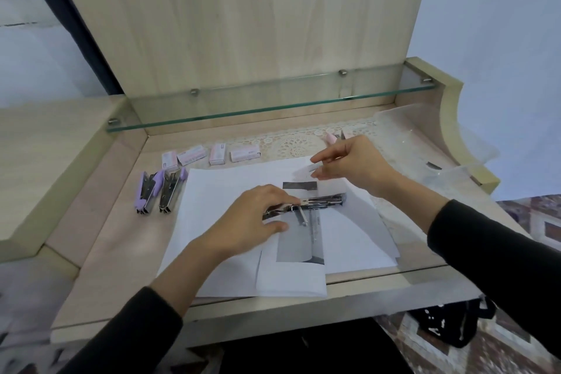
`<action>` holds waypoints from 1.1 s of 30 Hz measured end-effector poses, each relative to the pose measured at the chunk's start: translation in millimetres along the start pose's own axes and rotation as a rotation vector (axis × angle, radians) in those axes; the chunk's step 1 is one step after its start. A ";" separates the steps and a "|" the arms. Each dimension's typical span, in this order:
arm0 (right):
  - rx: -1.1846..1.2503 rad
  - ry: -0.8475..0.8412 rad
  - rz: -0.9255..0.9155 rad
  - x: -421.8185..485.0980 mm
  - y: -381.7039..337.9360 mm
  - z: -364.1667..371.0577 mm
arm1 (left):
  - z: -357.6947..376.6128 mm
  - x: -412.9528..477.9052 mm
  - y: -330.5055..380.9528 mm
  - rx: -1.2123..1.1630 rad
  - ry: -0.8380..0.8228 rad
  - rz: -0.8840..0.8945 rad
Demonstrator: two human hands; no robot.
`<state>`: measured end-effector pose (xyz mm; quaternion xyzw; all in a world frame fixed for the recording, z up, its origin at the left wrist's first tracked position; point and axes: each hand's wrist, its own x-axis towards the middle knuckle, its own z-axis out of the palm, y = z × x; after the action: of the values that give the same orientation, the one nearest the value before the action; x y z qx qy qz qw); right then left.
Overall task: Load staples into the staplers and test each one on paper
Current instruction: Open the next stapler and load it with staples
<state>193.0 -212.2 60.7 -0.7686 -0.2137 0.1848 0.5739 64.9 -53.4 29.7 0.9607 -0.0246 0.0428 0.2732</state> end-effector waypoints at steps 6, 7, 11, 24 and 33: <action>0.048 -0.020 0.025 -16.7 1.4 -17.3 | 5.3 0.5 -2.3 0.046 0.094 -0.018; 0.044 -0.019 0.032 -19.0 2.5 -18.7 | 4.6 1.2 -1.3 0.032 0.102 -0.030; -0.044 -0.013 0.002 -28.6 5.0 -21.5 | -0.9 4.7 3.3 -0.095 0.061 -0.075; -0.264 0.030 -0.095 -34.7 21.7 -20.7 | 4.7 12.3 5.5 0.065 0.027 -0.057; -0.519 0.009 -0.270 -40.2 30.0 -5.5 | 9.2 21.5 16.6 -0.039 0.143 -0.013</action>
<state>165.6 -245.8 34.9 -0.8552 -0.3517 0.0423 0.3783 85.8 -72.9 32.7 0.9498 0.0002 0.1091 0.2932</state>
